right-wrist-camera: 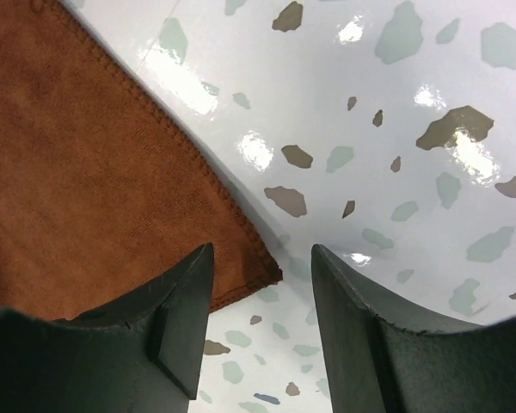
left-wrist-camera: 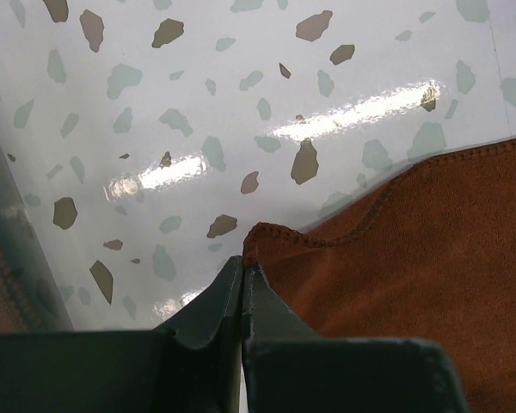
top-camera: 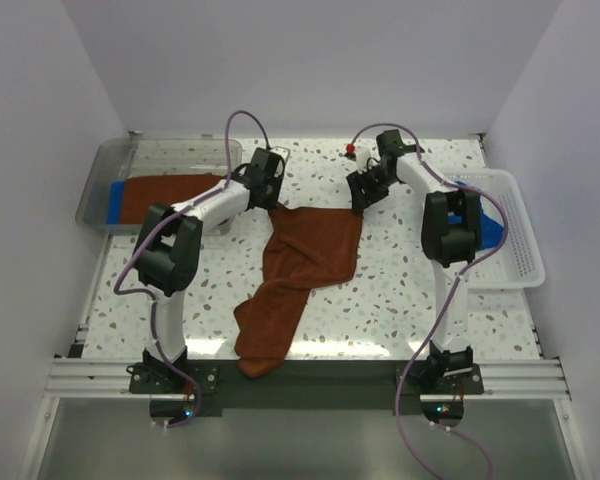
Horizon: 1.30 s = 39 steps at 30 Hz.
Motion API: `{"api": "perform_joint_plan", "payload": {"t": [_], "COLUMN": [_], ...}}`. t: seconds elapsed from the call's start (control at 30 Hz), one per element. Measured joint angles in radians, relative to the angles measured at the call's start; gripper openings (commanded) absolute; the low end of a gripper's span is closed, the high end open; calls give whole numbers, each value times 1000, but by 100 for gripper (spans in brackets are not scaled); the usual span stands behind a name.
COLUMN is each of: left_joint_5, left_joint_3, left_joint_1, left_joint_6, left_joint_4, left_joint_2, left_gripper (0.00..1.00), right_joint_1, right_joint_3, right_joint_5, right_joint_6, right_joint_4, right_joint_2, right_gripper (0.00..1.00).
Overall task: Fold and stack the towels
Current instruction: Flatten out the crumpled towel
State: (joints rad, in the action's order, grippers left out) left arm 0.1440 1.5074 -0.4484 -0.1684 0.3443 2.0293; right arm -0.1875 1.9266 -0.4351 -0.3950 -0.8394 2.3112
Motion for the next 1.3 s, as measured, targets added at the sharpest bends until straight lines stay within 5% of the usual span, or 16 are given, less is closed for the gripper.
{"api": "perform_joint_plan", "payload": {"t": [0.3, 0.6, 0.9, 1.1, 1.3], "left_joint_5": [-1, -3, -19, -52, -87], "left_joint_3": [0, 0, 0, 0, 1], "left_joint_1": [2, 3, 20, 50, 75], "left_joint_6": [5, 6, 5, 11, 74], "left_joint_4": [0, -2, -25, -47, -48], "left_joint_2": [0, 0, 2, -5, -142], "left_gripper": [0, 0, 0, 0, 0], "right_joint_1": [4, 5, 4, 3, 3], "right_joint_3": [-84, -133, -135, -134, -88], "right_joint_5": [-2, -6, -29, -24, 37], "right_joint_6": [112, 187, 220, 232, 240], "right_joint_4": [71, 85, 94, 121, 134], "right_joint_2": [-28, -50, -42, -64, -251], "right_gripper": [52, 38, 0, 0, 0]}}
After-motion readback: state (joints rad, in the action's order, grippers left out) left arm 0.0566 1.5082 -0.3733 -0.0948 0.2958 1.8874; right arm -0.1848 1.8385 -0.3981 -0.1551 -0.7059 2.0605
